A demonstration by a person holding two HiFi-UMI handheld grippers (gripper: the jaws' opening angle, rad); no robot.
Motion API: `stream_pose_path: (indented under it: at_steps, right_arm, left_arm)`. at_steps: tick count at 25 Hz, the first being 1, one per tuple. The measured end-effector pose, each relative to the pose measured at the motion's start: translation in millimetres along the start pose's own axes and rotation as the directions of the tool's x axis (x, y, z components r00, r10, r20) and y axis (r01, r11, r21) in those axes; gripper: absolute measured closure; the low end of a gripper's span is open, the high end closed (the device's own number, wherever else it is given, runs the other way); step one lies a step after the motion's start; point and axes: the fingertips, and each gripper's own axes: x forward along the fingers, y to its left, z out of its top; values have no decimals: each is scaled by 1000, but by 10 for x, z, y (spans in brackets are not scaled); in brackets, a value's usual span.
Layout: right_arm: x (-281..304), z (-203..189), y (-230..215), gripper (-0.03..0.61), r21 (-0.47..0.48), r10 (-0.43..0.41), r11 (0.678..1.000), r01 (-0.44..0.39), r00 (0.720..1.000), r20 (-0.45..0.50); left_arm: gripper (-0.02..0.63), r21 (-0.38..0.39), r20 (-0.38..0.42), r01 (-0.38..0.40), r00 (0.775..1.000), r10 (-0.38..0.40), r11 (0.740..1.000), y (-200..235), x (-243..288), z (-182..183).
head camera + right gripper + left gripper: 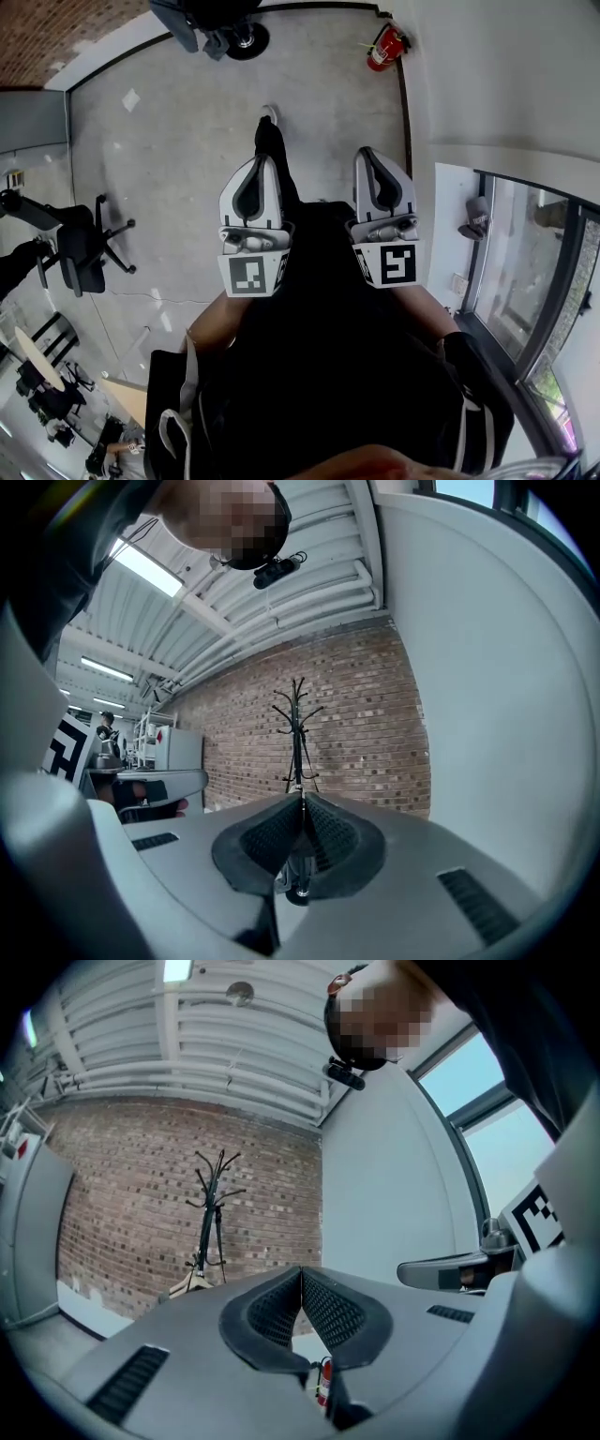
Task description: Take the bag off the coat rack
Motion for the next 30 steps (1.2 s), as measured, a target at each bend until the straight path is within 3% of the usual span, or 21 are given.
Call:
stream_pose_path:
  at_steps: [2, 7, 14, 24, 30]
  right_arm:
    - [333, -19, -76, 557, 2, -21, 1000, 21, 1000, -5]
    - [1300, 8, -268, 557, 56, -77, 995, 79, 996, -44]
    - [2637, 206, -74, 557, 60, -16, 998, 21, 997, -72]
    - [3800, 350, 16, 557, 11, -10, 1000, 11, 997, -75]
    - [4193, 415, 8, 557, 13, 23, 1000, -22, 997, -77]
  left_arm:
    - [594, -33, -14, -1, 1000, 1, 999, 255, 310, -73]
    - [594, -20, -46, -1, 999, 0, 1000, 1005, 1207, -107]
    - [594, 26, -45, 23, 999, -22, 999, 1855, 2013, 67]
    - [594, -36, -3, -47, 999, 47, 998, 2896, 2605, 172]
    - [594, -41, 3, -106, 994, 106, 994, 3212, 2771, 192]
